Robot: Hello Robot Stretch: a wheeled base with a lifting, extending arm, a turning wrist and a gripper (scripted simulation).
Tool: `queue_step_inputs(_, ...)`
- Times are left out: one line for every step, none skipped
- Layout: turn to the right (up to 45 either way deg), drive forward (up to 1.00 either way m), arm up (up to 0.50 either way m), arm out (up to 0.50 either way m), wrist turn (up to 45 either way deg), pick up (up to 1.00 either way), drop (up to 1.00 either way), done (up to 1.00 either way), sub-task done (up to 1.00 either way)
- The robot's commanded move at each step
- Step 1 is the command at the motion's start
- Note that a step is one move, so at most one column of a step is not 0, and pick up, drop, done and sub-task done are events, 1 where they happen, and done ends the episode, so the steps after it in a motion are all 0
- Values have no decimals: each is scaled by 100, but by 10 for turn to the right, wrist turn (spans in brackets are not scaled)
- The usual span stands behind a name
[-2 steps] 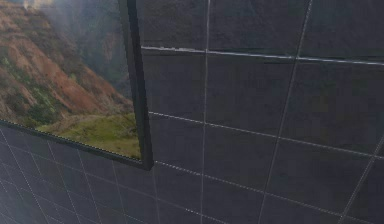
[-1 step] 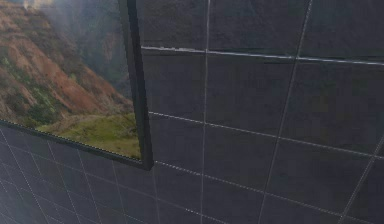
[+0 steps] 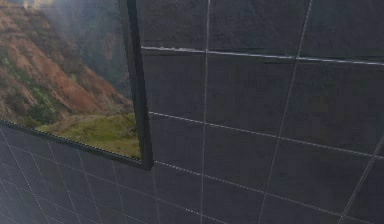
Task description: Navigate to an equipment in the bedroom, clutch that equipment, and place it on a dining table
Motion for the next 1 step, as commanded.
queue_step_inputs(0, 0, 0, 0, 450, 0, 0, 0, 0)
